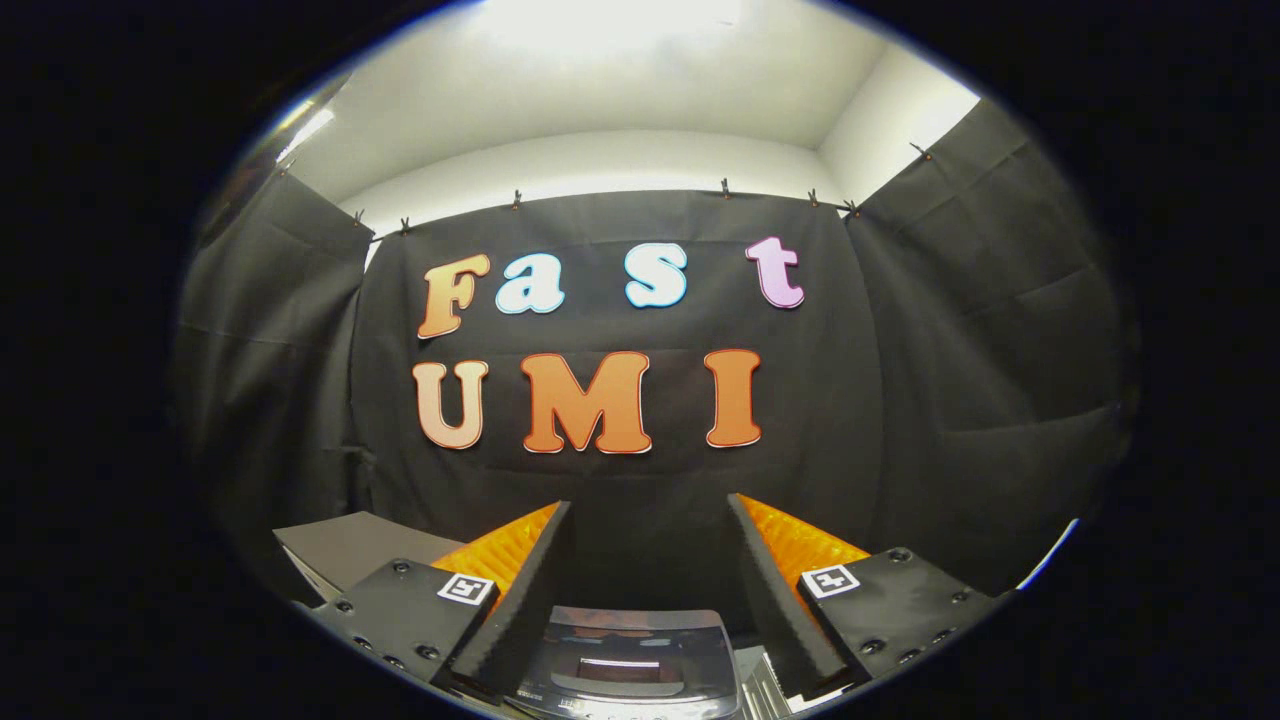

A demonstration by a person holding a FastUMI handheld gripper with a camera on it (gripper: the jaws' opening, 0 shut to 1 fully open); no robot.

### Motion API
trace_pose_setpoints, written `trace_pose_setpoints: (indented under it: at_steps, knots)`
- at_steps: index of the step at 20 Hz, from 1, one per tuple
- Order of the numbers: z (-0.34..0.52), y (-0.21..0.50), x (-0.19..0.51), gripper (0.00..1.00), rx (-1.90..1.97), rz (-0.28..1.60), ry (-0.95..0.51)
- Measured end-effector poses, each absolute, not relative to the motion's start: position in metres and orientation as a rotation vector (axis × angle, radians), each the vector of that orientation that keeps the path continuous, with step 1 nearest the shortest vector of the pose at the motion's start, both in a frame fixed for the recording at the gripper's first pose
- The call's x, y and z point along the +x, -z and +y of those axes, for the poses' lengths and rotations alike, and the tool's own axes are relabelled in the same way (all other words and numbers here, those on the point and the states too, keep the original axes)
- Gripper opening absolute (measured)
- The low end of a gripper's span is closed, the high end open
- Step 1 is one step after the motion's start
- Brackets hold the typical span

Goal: Put the clothes into the washing machine and then close the washing machine lid.

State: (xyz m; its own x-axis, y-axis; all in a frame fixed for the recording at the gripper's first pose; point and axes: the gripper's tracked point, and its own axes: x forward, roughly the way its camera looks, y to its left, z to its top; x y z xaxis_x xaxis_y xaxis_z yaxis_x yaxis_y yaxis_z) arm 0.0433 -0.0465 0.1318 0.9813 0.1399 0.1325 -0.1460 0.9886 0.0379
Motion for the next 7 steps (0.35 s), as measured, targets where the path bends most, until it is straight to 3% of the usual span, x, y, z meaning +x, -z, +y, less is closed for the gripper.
trace_pose_setpoints:
  at_steps: [7]
  knots:
    - [-0.066, -0.114, 0.042, 0.96, 0.074, -0.094, -0.101]
